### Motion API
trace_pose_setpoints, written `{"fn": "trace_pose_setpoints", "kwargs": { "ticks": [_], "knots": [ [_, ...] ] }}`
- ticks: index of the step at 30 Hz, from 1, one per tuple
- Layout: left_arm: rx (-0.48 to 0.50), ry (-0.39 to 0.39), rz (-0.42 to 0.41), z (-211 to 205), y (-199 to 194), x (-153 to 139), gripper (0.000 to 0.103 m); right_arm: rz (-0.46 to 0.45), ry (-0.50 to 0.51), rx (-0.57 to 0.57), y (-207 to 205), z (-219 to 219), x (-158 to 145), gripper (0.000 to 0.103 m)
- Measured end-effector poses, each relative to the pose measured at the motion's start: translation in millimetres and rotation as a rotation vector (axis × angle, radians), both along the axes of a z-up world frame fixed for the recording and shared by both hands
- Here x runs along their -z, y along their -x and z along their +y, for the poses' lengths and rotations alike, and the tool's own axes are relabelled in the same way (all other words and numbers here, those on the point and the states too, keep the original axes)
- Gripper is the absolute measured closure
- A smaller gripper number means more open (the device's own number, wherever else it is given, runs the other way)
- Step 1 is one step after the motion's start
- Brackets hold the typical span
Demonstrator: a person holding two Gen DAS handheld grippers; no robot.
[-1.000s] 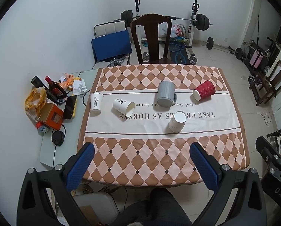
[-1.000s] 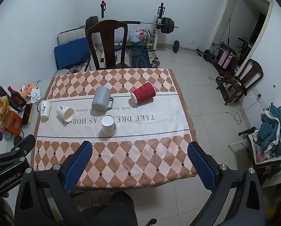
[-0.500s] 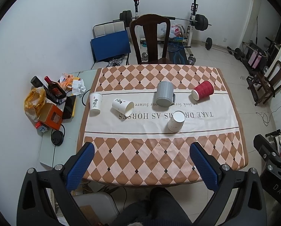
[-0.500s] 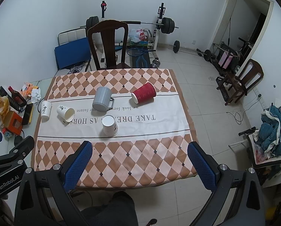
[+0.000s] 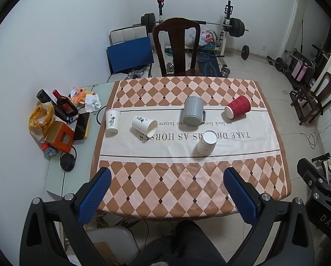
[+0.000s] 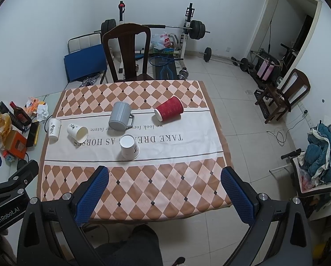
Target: Flip cup upside down
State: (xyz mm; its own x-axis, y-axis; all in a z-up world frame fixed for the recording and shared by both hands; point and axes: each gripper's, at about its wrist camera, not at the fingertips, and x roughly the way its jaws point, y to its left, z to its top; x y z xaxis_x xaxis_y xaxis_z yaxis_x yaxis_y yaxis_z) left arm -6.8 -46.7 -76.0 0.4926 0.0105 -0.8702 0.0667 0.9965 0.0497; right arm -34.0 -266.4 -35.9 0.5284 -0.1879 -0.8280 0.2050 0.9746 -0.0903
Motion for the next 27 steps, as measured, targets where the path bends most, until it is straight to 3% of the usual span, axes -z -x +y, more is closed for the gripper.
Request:
{"fn": "trace_pose_setpoints", "kwargs": {
  "ticks": [22,27],
  "knots": [
    [0.01,-0.001,-0.003,1.9,2.4,-0.5,0.0,0.0,-0.004,-0.006,2.7,2.6,1.9,0.001],
    [0.007,0.009,-0.011,0.9,7.3,-12.4,0.0,-0.002,-0.005,-0.004,3.5,4.4,2.4,0.001]
  ]
}}
